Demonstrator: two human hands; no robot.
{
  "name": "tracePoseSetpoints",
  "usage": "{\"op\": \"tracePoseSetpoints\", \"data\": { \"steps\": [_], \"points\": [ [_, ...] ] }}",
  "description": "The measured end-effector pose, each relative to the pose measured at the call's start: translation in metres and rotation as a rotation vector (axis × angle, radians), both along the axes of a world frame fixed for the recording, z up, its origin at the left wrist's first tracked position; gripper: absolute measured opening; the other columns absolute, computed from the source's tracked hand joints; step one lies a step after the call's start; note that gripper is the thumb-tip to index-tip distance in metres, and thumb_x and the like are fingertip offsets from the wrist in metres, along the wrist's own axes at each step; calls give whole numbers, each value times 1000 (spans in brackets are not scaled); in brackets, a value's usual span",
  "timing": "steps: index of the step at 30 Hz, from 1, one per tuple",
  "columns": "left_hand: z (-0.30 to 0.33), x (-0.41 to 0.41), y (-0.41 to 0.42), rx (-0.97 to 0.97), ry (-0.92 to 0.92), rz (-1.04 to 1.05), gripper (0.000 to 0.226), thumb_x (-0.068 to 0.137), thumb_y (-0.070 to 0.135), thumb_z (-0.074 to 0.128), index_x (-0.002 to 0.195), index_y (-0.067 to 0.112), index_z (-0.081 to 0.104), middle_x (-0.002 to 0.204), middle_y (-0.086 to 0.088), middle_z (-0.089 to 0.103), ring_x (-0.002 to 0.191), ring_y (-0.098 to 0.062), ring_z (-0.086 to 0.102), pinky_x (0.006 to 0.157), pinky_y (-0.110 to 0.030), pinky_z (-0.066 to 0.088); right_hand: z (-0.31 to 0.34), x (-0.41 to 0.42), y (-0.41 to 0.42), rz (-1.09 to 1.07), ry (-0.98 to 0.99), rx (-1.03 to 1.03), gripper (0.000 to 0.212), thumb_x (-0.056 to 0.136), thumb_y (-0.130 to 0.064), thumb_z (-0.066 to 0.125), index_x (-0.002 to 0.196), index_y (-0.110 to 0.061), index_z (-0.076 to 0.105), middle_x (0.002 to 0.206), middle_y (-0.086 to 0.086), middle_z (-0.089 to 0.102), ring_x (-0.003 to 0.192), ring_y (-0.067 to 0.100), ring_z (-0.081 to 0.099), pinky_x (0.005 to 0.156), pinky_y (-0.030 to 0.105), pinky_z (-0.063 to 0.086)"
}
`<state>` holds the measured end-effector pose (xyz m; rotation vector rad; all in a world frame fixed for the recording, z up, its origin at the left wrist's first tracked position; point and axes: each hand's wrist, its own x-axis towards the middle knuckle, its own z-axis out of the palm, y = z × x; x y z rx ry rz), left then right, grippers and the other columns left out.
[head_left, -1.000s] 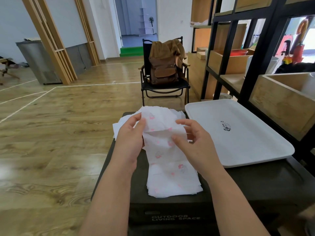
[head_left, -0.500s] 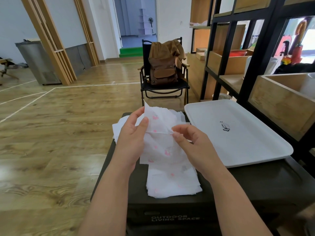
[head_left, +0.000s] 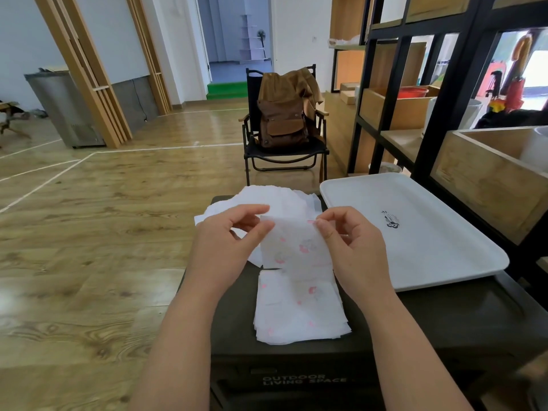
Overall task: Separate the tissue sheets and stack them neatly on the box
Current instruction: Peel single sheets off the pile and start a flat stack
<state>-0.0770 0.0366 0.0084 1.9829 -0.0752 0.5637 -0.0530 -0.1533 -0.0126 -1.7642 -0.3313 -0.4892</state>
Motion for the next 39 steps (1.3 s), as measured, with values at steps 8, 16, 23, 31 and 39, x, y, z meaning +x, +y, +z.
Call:
{"op": "tracePoseSetpoints", "data": {
  "steps": [8,16,23,31,39],
  "points": [
    [1,2,-2,209,9,-9,29,83,36,74,108,48,65,110,27,56,105,5,50,75,-12,39,2,-3,-3,-82,-226,-191,16,91,-20,66,93,-34,58,87,-32,53,100,-18,49,71,1,45],
    [7,-1,-4,49,43,-116,10,93,31,65,83,34,66,77,15,68,72,0,59,65,-11,41,10,-4,-5,47,-53,52,26,87,-20,69,98,-40,56,88,-21,65,94,-2,62,68,16,56],
    [21,-9,0,-67,163,-223,10,88,41,70,85,32,71,58,-15,51,56,-15,48,59,-25,39,21,-9,-16,188,58,266,28,86,-13,71,96,-39,63,81,-8,72,76,6,68,59,15,53],
    [-17,4,6,384,677,-93,17,91,37,66,82,23,67,62,10,71,51,-1,64,60,-24,48,-9,1,-19,90,372,-490,22,86,-22,69,90,-40,57,83,-13,62,75,0,59,60,12,38],
    [-17,22,-1,452,206,216,17,83,33,73,86,30,58,85,14,61,79,-6,58,65,-25,41,-13,2,-8,-27,268,-507,33,87,-22,70,104,-42,48,85,-16,57,74,-2,54,61,7,33]
  ]
}}
